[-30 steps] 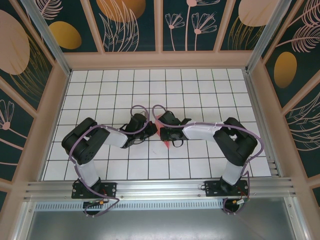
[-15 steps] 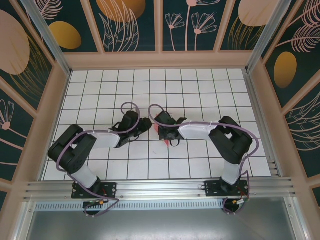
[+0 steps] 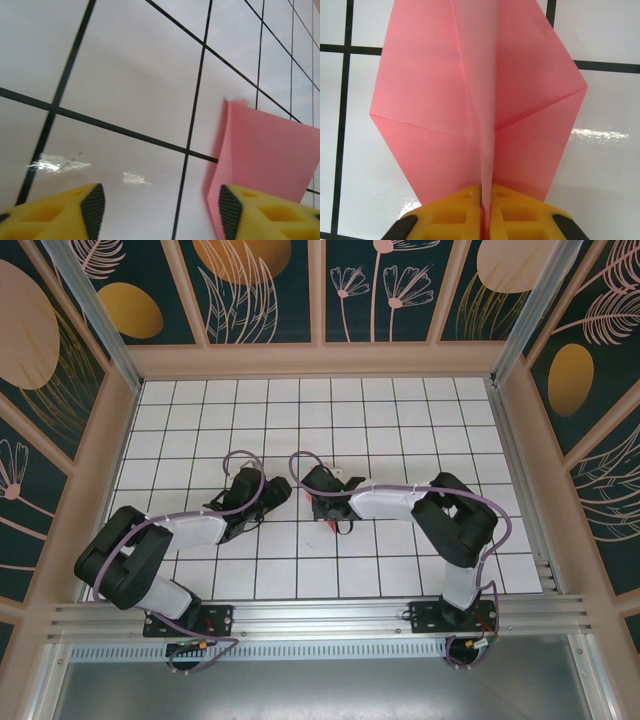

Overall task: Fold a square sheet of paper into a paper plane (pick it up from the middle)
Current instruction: Move the paper plane to the top-center of the table.

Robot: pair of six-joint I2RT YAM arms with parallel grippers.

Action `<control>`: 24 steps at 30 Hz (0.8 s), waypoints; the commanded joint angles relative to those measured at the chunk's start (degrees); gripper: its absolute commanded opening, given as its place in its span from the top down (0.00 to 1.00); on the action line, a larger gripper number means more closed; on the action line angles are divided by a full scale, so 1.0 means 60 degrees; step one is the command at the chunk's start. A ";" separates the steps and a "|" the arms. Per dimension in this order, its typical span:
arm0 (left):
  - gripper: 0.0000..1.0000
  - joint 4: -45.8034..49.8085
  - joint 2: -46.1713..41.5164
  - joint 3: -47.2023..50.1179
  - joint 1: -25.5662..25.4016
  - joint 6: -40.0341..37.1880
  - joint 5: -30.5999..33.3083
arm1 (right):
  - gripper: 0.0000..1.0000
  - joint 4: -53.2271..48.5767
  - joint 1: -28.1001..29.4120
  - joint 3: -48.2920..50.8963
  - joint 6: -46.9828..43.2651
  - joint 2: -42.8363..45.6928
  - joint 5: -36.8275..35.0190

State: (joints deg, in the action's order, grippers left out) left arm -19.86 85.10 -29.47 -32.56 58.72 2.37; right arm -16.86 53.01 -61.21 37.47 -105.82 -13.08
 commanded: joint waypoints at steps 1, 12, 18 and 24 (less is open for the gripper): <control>0.27 0.0652 -0.0417 0.0151 0.0066 0.0024 0.0650 | 0.91 -0.0646 0.0044 -0.0283 -0.0050 -0.0207 -0.0204; 0.02 0.2902 -0.2567 0.0254 0.0079 -0.0583 0.3071 | 0.94 -0.0278 -0.1665 -0.2644 -0.1404 -0.0241 0.0309; 0.02 0.3414 -0.3321 0.0305 0.0079 -0.0879 0.3518 | 0.94 -0.0276 -0.2516 -0.4432 -0.2083 -0.1807 0.0576; 0.01 0.3496 -0.3308 0.0327 0.0079 -0.0962 0.3446 | 0.93 -0.0515 -0.2809 -0.5786 -0.2374 -0.3201 0.0414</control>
State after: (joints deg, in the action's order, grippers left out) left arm -1.04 65.45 -28.29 -32.51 54.43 21.63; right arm -18.06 36.49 -92.77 25.45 -122.89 -10.48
